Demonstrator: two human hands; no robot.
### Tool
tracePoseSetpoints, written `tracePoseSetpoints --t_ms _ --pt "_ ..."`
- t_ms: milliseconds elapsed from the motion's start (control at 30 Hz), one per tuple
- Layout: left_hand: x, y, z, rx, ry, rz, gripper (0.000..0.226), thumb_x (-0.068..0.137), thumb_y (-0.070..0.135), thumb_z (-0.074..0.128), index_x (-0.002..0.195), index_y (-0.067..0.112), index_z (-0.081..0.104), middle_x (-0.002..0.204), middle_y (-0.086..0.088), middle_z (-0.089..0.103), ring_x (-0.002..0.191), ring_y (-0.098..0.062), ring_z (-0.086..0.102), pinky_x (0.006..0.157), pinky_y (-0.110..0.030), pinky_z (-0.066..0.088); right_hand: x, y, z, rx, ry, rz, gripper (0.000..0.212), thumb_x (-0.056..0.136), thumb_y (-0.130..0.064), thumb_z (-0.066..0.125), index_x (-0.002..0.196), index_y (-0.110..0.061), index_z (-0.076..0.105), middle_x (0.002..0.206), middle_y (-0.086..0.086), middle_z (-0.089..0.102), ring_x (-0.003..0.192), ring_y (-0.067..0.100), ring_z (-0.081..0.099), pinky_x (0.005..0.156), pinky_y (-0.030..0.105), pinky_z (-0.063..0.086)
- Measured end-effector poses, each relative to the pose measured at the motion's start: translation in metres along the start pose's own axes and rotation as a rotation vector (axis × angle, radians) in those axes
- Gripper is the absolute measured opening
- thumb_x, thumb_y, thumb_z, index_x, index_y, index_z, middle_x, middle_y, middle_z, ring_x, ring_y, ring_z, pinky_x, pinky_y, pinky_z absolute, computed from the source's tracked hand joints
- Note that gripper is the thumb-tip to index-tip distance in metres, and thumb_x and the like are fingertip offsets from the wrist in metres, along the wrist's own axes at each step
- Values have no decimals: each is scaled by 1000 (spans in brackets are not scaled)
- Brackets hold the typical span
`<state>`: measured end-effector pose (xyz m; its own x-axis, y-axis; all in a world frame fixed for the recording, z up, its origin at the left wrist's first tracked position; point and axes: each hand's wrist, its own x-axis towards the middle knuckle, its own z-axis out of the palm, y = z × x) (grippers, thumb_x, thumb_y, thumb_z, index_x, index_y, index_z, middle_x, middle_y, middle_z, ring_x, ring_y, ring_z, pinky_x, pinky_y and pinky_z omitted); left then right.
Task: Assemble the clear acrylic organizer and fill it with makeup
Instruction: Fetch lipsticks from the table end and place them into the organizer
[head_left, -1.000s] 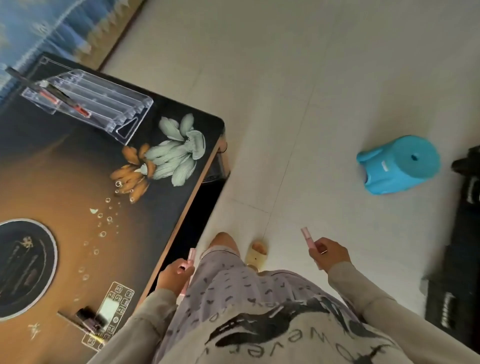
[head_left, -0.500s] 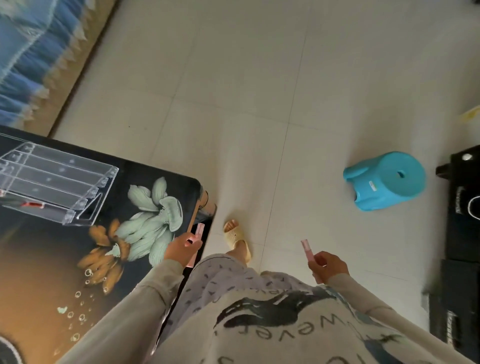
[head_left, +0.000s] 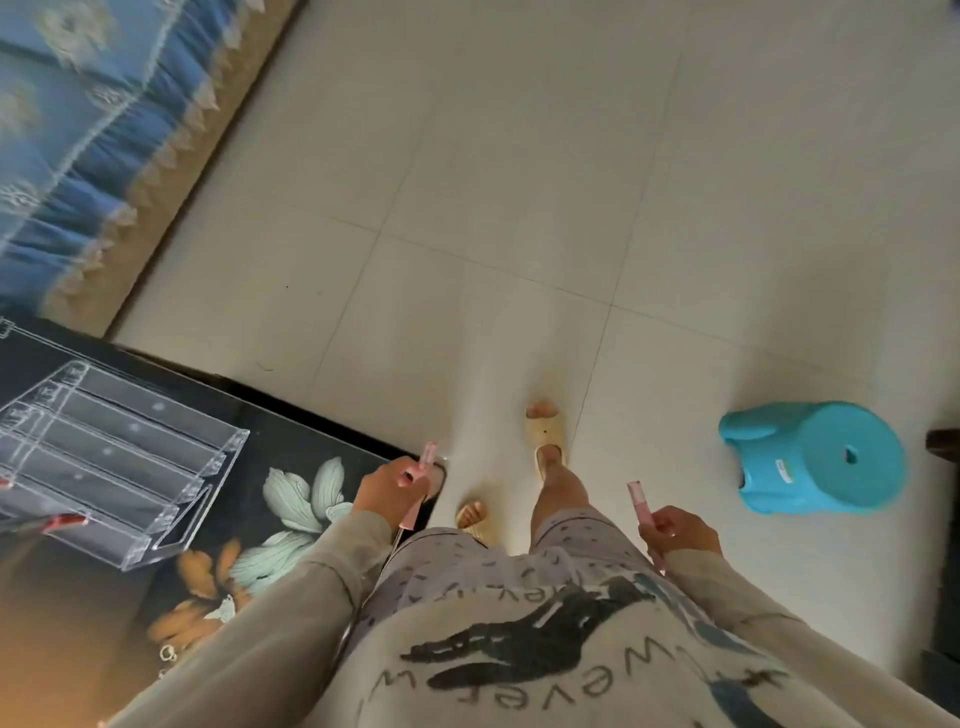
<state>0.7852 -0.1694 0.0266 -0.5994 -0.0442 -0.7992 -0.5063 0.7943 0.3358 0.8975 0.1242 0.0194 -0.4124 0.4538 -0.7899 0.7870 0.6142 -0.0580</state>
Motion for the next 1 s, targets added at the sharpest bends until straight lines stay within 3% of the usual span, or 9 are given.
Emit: tracePoseSetpoints --t_ms 67,167,300,467,533,667,767,900,1000 --pt "11 10 -6 -40 18 -47 27 89 19 50 112 9 59 122 -16 61 108 -30 58 86 -28 40 25 -26 -25 -35 -8 -69 27 90 -23 51 105 -6 64 108 14 68 101 31 60 82 27 42" --pt "24 20 -7 -118 62 -138 21 89 23 49 106 17 60 120 -14 63 89 -24 63 78 -24 38 64 -75 -71 -93 -20 -183 25 89 -26 51 95 -7 65 102 14 70 88 29 59 71 23 35" --pt "28 28 5 -196 88 -274 29 90 31 50 111 16 62 113 -11 68 103 -27 61 77 -24 38 105 -139 -124 -190 3 -349 30 88 -36 50 71 -12 56 88 17 71 68 22 51 57 26 35" --pt "27 36 18 -356 127 -446 17 90 27 50 91 12 59 108 -16 68 102 -32 60 75 -26 37 137 -210 -167 -274 -38 -490 29 87 -30 56 80 -2 63 86 19 71 71 27 58 69 30 47" --pt "28 41 19 -410 138 -478 19 90 27 50 95 12 60 108 -16 68 103 -32 60 79 -28 40 146 -234 -174 -319 -48 -551 26 86 -25 59 83 1 64 87 20 72 72 27 59 70 31 49" --pt "40 45 10 -555 185 -551 25 90 25 50 103 7 62 100 -14 66 103 -32 60 77 -28 39 158 -286 -171 -450 -87 -616 22 85 -24 59 77 -3 62 89 21 71 70 29 56 58 26 39" --pt "57 47 -7 -702 240 -557 24 91 26 50 100 11 65 91 -10 64 94 -28 59 79 -28 40 163 -323 -162 -531 -109 -636 22 85 -22 60 87 0 65 92 20 71 72 28 56 63 24 37" --pt "84 45 -56 -810 304 -547 22 90 24 50 70 16 54 69 -3 55 76 -22 53 66 -27 39 162 -377 -152 -569 -109 -640 24 86 -21 59 89 1 65 94 21 71 72 26 53 67 28 41" --pt "99 39 -101 -825 370 -523 21 90 22 53 69 18 51 70 -1 55 76 -21 52 63 -25 37 159 -415 -142 -606 -70 -670 24 87 -25 57 76 -4 61 86 20 70 69 24 51 63 27 37"
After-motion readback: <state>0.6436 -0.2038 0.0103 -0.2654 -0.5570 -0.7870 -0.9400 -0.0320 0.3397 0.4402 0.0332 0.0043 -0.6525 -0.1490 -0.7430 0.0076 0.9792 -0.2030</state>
